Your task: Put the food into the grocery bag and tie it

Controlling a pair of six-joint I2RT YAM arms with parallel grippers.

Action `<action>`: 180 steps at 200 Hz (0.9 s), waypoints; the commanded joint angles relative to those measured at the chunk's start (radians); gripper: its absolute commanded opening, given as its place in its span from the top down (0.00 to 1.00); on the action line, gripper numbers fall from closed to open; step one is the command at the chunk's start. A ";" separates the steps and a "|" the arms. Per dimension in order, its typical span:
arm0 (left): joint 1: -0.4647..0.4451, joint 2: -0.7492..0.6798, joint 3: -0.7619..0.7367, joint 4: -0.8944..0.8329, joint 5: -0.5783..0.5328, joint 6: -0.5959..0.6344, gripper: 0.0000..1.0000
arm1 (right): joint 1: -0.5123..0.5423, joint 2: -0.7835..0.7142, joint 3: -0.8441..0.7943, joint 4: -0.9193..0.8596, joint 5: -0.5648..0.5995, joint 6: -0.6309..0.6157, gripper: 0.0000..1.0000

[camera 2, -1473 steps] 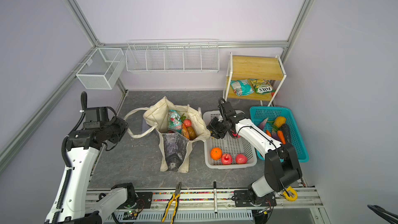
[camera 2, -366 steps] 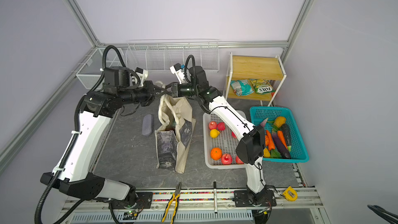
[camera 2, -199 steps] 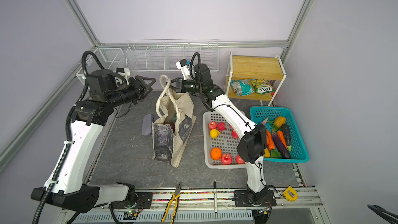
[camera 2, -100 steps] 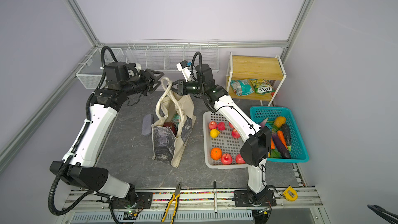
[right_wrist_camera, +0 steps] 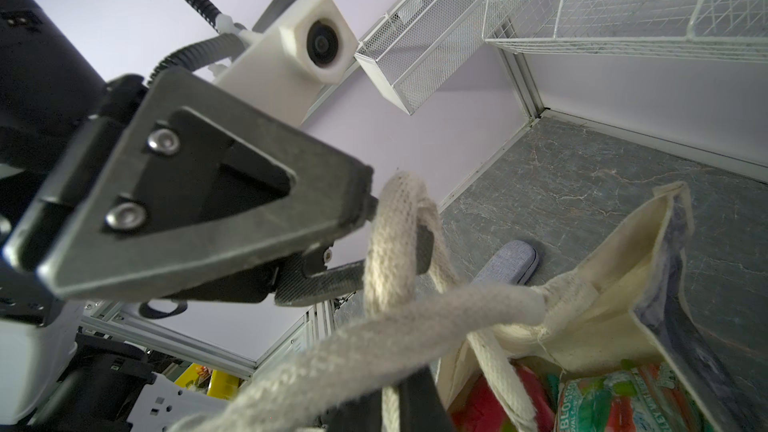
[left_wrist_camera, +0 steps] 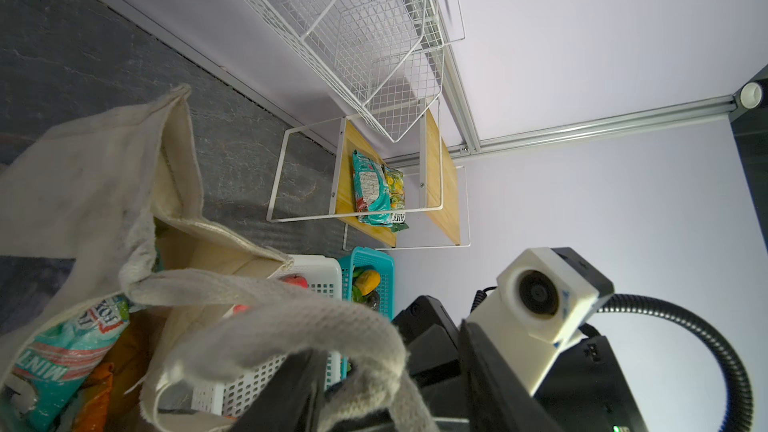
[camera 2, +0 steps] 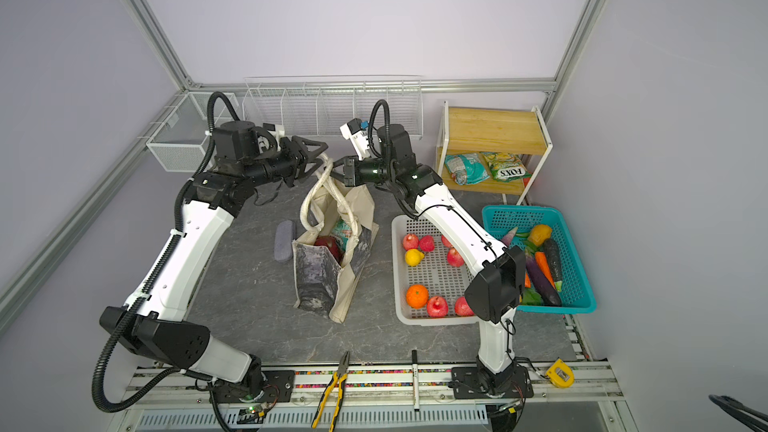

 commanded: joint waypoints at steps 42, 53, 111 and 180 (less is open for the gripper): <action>-0.009 0.023 -0.028 0.019 -0.016 -0.009 0.80 | 0.009 -0.082 -0.034 0.010 -0.019 -0.050 0.93; -0.009 0.014 -0.044 0.007 -0.023 -0.009 0.87 | 0.005 -0.085 -0.037 0.010 -0.017 -0.051 0.93; -0.009 -0.055 -0.130 -0.050 -0.032 0.021 1.00 | -0.021 -0.077 -0.007 0.021 -0.015 -0.041 0.78; -0.015 -0.064 -0.141 -0.044 0.027 0.027 1.00 | -0.030 -0.018 0.101 -0.007 -0.037 -0.037 0.70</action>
